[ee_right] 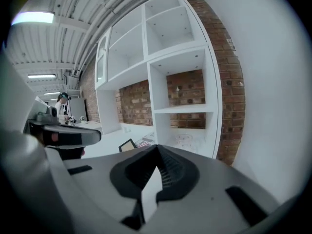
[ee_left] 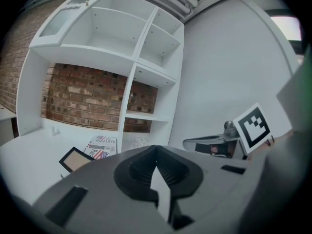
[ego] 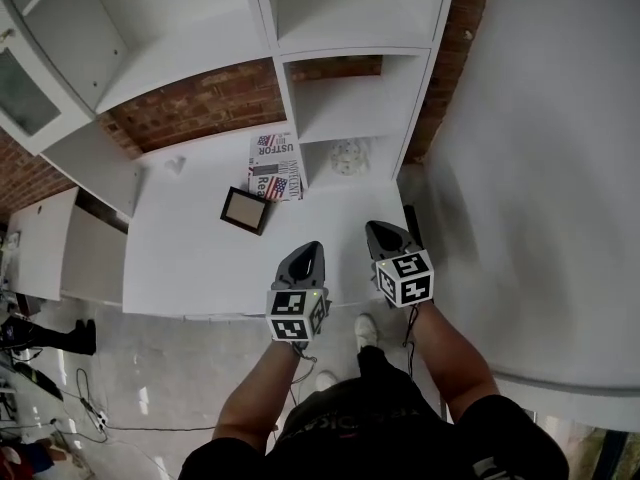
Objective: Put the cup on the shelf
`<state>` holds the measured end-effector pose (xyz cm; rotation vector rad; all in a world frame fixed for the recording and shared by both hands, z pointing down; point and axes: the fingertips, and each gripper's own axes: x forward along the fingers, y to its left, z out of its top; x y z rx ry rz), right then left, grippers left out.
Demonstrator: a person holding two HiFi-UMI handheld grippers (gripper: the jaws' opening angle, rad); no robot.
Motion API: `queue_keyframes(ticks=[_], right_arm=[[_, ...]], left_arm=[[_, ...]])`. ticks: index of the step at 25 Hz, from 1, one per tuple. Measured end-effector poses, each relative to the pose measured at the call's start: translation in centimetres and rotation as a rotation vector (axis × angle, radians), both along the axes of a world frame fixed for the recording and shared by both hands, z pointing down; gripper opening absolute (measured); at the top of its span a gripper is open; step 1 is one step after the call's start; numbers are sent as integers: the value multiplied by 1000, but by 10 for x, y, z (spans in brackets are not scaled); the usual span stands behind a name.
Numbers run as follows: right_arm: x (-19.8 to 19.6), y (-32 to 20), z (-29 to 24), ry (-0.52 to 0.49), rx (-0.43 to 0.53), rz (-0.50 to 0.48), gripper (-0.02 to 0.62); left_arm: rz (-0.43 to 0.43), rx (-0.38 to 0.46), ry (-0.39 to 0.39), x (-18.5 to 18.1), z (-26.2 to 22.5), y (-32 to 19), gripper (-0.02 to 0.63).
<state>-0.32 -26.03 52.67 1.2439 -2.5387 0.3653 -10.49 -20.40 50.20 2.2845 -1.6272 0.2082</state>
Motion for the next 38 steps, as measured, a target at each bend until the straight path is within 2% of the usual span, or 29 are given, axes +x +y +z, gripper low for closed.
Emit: queue_keyframes(ticks=[3,8,18,38], right_arm=[[-2,29,-22,-22,26,12,0],[-4,73,-47,0,75,23,0],[-9,137,-65,-19,78,54,0],[10,156,-82,-21,95,61,0]], left_arm=[[18,26,-12,-3,-16,22,5],[40,47,-16,-6,-33,57,5],[90,68,-10,-7,-46,111,5],[89,110,-5,10,-62,124,5]])
